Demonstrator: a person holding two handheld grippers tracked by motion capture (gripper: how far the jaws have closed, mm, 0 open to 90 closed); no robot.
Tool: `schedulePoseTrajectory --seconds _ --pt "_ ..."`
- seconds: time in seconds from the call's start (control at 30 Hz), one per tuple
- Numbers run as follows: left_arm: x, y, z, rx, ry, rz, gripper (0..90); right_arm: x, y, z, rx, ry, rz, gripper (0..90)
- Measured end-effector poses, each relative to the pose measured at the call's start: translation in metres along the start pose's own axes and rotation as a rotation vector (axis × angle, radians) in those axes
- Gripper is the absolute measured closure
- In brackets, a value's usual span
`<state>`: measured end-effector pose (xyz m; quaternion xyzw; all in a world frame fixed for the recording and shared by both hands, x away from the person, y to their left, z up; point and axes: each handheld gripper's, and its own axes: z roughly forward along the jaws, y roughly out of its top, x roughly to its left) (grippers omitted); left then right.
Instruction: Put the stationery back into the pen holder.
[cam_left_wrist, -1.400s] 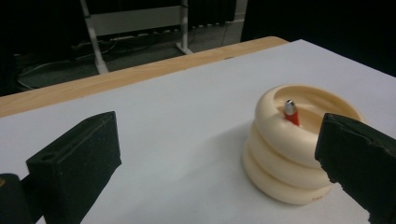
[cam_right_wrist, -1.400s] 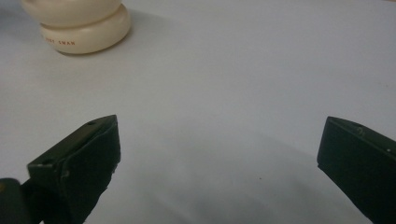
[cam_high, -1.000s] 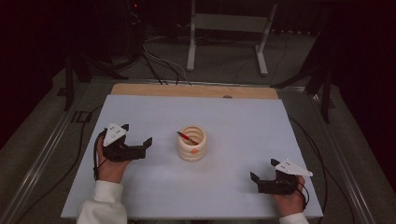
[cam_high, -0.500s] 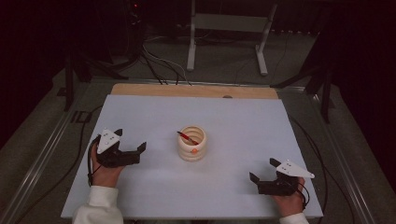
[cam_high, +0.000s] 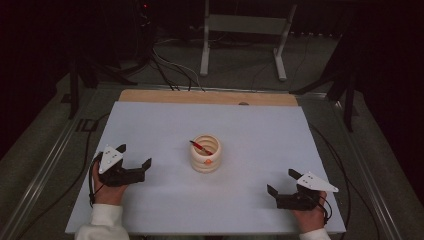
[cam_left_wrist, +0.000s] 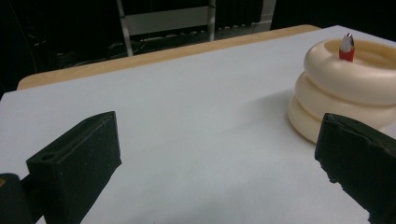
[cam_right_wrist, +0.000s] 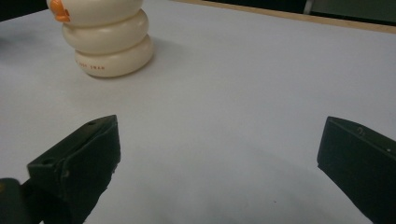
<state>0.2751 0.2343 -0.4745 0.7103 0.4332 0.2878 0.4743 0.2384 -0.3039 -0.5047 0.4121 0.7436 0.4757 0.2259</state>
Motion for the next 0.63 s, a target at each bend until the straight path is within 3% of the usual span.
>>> schedulePoseTrajectory --seconds 0.47,0.63 --pt "-0.006 -0.016 -0.007 -0.027 -0.001 0.011 0.9 0.000 0.001 -0.001 -0.008 0.005 -0.002 0.0" --pt "-0.004 -0.017 -0.006 -0.016 -0.004 0.008 0.9 -0.002 -0.002 0.005 0.054 -0.022 0.008 0.0"
